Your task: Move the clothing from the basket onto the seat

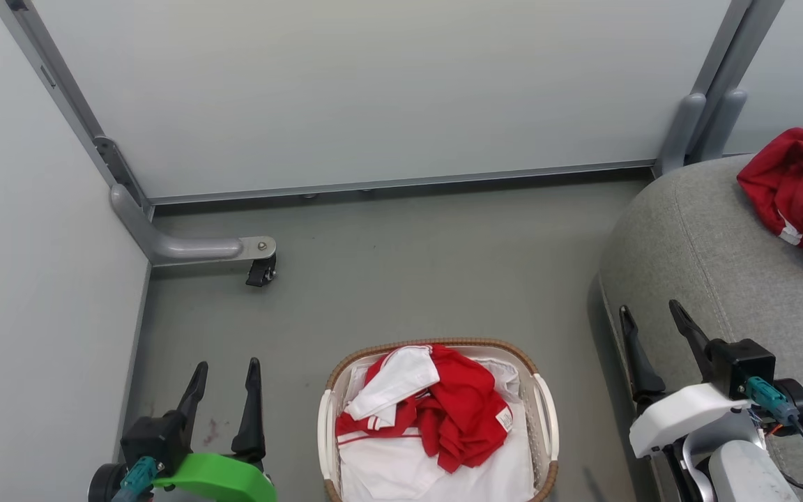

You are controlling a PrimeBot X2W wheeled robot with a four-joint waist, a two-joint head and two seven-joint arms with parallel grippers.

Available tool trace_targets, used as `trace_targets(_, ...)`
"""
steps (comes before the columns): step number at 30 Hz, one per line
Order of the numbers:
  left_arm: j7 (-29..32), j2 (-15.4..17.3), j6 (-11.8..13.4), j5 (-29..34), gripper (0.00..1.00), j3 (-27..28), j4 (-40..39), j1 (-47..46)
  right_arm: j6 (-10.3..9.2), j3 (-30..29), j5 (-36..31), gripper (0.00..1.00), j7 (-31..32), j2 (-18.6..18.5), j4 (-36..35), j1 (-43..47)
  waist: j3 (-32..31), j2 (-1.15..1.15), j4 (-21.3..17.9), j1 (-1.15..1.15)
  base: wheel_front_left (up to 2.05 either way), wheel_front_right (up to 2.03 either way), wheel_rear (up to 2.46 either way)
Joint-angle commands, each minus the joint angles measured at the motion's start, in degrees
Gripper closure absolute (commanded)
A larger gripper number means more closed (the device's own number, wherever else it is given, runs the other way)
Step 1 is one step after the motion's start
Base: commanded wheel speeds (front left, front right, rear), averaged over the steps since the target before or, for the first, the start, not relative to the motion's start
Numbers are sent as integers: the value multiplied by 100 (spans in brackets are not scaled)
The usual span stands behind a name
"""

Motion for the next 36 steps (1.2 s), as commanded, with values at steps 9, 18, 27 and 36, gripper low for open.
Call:
trace_targets(9,-5,5,-16,-50,0,-19,34,-23,-8,52,86,0,-28,-26,17,67,-12,0,-2,0,0,0,0)
trace_targets(18,-5,5,-16,-51,0,-69,58,-49,-8,79,101,0,-28,-26,10,51,5,0,-18,0,0,0,0)
trace_targets(27,-5,5,-16,48,0,-195,76,-203,-8,96,38,0,-28,-26,-122,-95,230,0,-41,0,0,0,0)
trace_targets(36,-4,54,-16,134,0,-614,352,-748,-8,99,-6,0,-28,-27,-299,-349,748,0,-164,0,0,0,0)
